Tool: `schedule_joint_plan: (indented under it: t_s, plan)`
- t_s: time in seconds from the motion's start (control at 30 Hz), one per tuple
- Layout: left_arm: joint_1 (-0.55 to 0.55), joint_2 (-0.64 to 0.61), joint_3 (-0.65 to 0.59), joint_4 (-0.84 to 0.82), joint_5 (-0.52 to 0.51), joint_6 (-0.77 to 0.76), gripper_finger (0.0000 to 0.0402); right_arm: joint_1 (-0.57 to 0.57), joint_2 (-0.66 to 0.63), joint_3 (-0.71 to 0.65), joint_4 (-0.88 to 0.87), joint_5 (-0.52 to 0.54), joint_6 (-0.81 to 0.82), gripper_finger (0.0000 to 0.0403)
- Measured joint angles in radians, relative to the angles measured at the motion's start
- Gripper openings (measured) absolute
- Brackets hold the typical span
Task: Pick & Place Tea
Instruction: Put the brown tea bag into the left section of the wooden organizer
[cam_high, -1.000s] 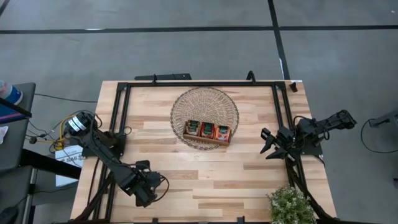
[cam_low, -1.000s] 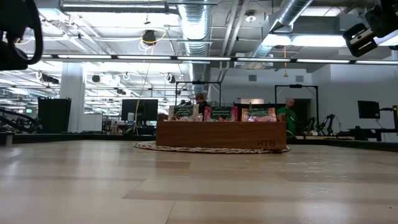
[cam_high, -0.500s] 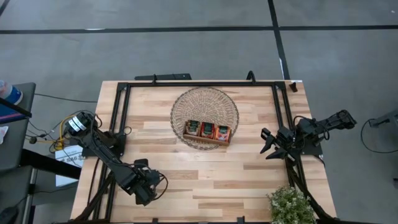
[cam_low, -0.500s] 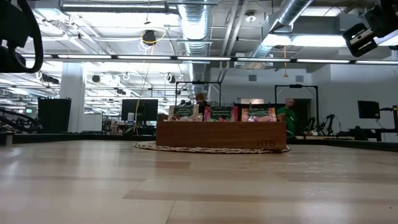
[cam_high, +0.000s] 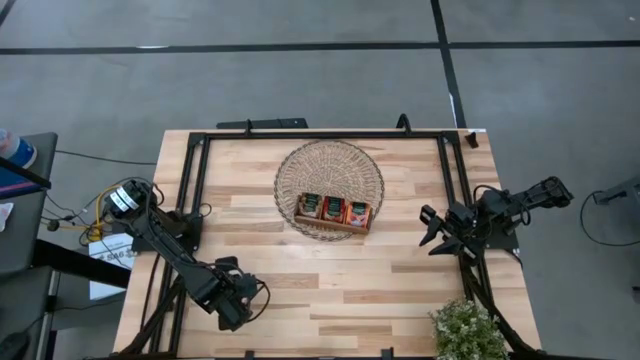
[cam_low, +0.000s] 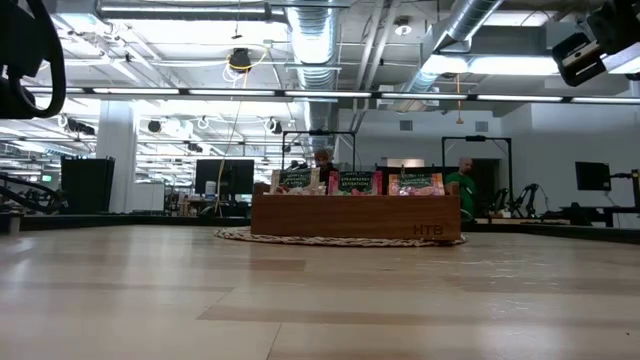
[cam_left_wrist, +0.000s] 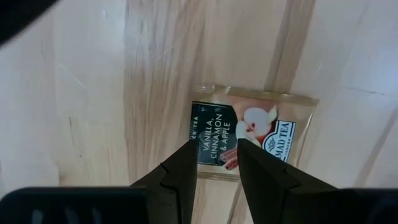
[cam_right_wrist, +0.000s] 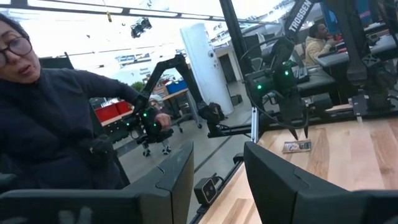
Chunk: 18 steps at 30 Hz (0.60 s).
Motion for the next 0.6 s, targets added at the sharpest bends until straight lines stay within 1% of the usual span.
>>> schedule_joint_plan:
  t_s: [0.27, 0.6]
  plan:
    - [0.000, 0.000, 0.000, 0.012, 0.001, 0.000, 0.0115, 0.000, 0.000, 0.000, -0.002, 0.000, 0.000, 0.0134]
    - [0.000, 0.000, 0.001, 0.051, 0.004, 0.035, 0.0158, 0.000, 0.000, 0.000, -0.003, -0.001, 0.000, 0.0134]
